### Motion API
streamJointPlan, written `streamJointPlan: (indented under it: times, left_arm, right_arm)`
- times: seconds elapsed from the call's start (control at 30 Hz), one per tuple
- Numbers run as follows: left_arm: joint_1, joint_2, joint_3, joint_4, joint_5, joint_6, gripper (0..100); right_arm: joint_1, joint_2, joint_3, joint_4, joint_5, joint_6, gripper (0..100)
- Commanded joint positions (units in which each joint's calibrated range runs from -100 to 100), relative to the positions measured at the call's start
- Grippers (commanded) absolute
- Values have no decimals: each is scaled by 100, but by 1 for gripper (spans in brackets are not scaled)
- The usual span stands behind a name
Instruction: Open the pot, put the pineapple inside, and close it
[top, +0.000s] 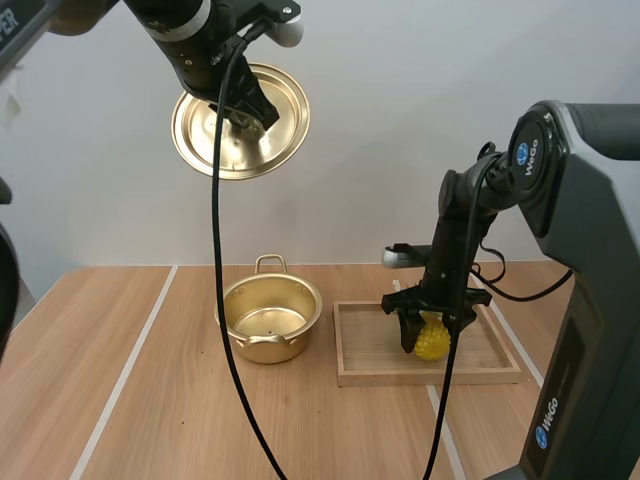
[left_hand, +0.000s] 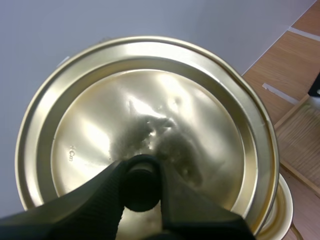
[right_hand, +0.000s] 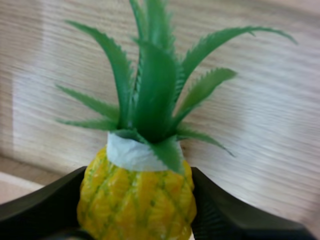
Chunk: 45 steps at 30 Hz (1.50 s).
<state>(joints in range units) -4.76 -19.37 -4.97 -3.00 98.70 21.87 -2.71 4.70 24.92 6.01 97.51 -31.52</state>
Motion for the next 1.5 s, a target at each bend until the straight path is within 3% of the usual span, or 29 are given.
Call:
streamJointPlan:
  times: [0.0,0.3,0.5,0.93,1.47]
  left_arm:
    - [-15,-71,-50,16,40,-3,0]
    - [-15,-360,-50,72,-102,-3,0]
    - [-15,-618,-311,300,-301,-3,0]
    - [-15,-691,-2181,387,130,-83,0]
    - [-15,-763,-2560,753,130,-238,0]
  right_arm:
    - [-15,-52,-758,-245,249,136,0]
    - [-1,-501,-2106,-891,249,260,0]
    - [145,-764,-2289,-1527,249,287,0]
    - [863,-908,-2289,-1438,249,390,0]
    - [1834,-570,-2305,-1223,249,390,0]
